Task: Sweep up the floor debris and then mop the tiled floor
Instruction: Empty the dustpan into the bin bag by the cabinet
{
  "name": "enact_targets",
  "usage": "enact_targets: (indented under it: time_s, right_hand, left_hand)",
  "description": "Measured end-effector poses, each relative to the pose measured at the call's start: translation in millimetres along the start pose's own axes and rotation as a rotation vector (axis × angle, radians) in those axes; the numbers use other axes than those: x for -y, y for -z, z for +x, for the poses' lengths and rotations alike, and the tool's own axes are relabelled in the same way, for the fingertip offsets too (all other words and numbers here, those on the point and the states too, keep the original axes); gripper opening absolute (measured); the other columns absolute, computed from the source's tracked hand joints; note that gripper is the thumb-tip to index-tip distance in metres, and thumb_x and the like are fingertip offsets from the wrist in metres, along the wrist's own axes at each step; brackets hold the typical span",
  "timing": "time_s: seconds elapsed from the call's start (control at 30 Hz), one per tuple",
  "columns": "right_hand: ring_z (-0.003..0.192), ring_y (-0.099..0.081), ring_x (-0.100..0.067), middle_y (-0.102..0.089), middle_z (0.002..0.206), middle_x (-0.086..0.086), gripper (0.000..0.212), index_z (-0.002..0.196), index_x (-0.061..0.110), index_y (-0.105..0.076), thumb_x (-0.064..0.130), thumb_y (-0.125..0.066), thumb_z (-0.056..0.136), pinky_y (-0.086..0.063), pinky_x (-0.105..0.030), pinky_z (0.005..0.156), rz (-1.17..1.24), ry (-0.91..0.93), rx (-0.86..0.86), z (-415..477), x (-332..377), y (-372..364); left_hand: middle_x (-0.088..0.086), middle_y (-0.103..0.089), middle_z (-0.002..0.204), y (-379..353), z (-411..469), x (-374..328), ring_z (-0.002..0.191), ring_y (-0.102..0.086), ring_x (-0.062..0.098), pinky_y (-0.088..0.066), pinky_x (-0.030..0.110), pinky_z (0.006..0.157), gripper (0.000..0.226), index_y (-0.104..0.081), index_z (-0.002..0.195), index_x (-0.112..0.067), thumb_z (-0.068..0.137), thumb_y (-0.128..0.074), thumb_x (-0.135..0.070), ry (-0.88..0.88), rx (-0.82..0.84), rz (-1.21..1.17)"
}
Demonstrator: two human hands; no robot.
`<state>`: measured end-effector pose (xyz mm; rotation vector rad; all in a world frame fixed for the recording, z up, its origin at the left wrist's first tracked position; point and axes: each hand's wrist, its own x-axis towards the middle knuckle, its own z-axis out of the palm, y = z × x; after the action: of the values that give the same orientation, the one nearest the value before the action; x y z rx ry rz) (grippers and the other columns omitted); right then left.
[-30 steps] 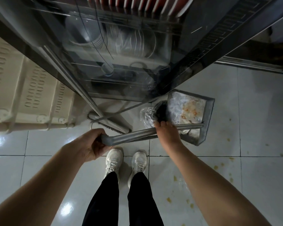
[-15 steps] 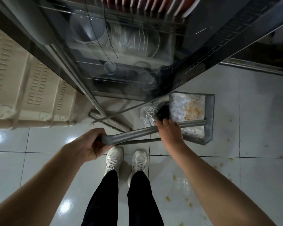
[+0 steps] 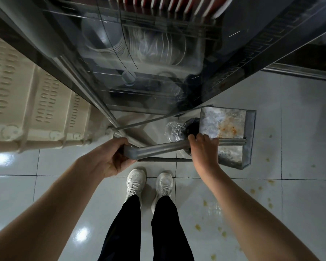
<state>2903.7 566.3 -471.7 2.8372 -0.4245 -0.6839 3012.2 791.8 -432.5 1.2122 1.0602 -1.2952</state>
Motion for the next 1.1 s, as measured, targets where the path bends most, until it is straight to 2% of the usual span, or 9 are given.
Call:
enact_targets:
  time_s: [0.07,0.2,0.37,0.5,0.6,0.7,0.8,0.93,1.1]
  right_hand:
    - [0.066,-0.062,-0.026,-0.063,0.07,-0.005,0.028,0.087,0.012,-0.066,0.006,-0.078,0.062,-0.047,-0.038,0.066,-0.006,-0.02,-0.059,3.7,1.1,1.4]
    - [0.083,-0.062,-0.026,-0.064,0.085,-0.005,0.025,0.102,0.014,-0.063,0.004,-0.061,0.078,-0.043,-0.041,0.077,0.028,0.005,-0.005,4.1,4.3,-3.5]
    - [0.066,-0.063,-0.026,-0.063,0.068,-0.005,0.031,0.087,0.012,-0.068,0.002,-0.077,0.059,-0.047,-0.04,0.068,-0.002,-0.041,-0.101,1.5,-7.8,4.9]
    - [0.075,-0.064,-0.027,-0.065,0.077,-0.006,0.032,0.099,0.011,-0.067,0.0,-0.068,0.068,-0.043,-0.039,0.071,0.011,-0.023,-0.105,-2.9,-19.0,7.8]
    - [0.069,-0.063,-0.028,-0.065,0.072,-0.007,0.033,0.094,0.009,-0.068,-0.002,-0.072,0.064,-0.044,-0.039,0.068,0.013,-0.052,-0.149,-8.3,-22.8,11.7]
    - [0.065,-0.063,-0.028,-0.064,0.069,-0.009,0.032,0.09,0.007,-0.068,-0.004,-0.073,0.06,-0.047,-0.041,0.066,0.025,-0.075,-0.2,-12.3,-27.5,19.2]
    - [0.07,-0.064,-0.031,-0.065,0.073,-0.012,0.03,0.094,0.005,-0.066,-0.006,-0.068,0.066,-0.047,-0.046,0.07,0.073,-0.073,-0.21,-15.9,-33.9,24.7]
    - [0.051,-0.062,-0.026,-0.062,0.057,-0.009,0.031,0.077,0.005,-0.068,-0.005,-0.079,0.05,-0.048,-0.038,0.057,0.03,-0.067,-0.275,-26.6,-43.0,35.4]
    - [0.038,-0.054,-0.018,-0.055,0.043,0.002,0.027,0.066,0.012,-0.068,0.008,-0.086,0.046,-0.042,-0.026,0.054,0.034,-0.044,-0.322,-46.8,-50.0,42.4]
  left_hand:
    - [0.012,-0.057,0.045,-1.4,-1.8,-1.9,0.038,-0.061,0.019,-0.045,0.021,0.028,0.011,-0.05,0.077,-0.002,0.084,-0.052,-0.011,-0.002,-0.005,-0.01]
    - [0.013,-0.057,0.048,-5.3,-4.4,-2.8,0.035,-0.059,0.019,-0.043,0.02,0.027,0.012,-0.049,0.076,-0.002,0.085,-0.051,-0.01,0.006,-0.036,0.016]
    - [0.006,-0.052,0.04,-15.1,-10.2,-7.0,0.035,-0.058,0.015,-0.046,0.022,0.029,0.016,-0.047,0.069,-0.006,0.083,-0.053,-0.011,-0.022,-0.028,0.048]
    - [0.003,-0.054,0.039,-28.2,-23.9,-11.2,0.035,-0.058,0.013,-0.049,0.025,0.032,0.013,-0.048,0.072,-0.007,0.084,-0.053,-0.009,-0.071,-0.004,0.061]
    - [0.001,-0.053,0.038,-38.6,-36.1,-16.6,0.033,-0.057,0.01,-0.05,0.025,0.034,0.015,-0.046,0.072,-0.009,0.085,-0.054,-0.01,-0.121,-0.004,0.106]
    - [0.003,-0.053,0.048,-47.0,-50.7,-22.2,0.035,-0.058,0.01,-0.052,0.026,0.035,0.014,-0.046,0.074,-0.009,0.085,-0.054,-0.01,-0.158,-0.028,0.158]
    - [0.005,-0.053,0.055,-55.9,-68.1,-24.4,0.034,-0.058,0.011,-0.05,0.024,0.033,0.014,-0.046,0.074,-0.009,0.085,-0.055,-0.009,-0.197,-0.024,0.176]
    - [0.006,-0.051,0.062,-68.8,-93.1,-22.5,0.033,-0.058,0.012,-0.046,0.021,0.03,0.013,-0.047,0.074,-0.009,0.084,-0.055,-0.006,-0.246,-0.013,0.2]
    - [0.006,-0.058,0.05,-79.1,-125.8,-18.0,0.037,-0.059,0.014,-0.05,0.024,0.033,0.013,-0.05,0.075,-0.008,0.084,-0.059,-0.005,-0.29,0.058,0.238]
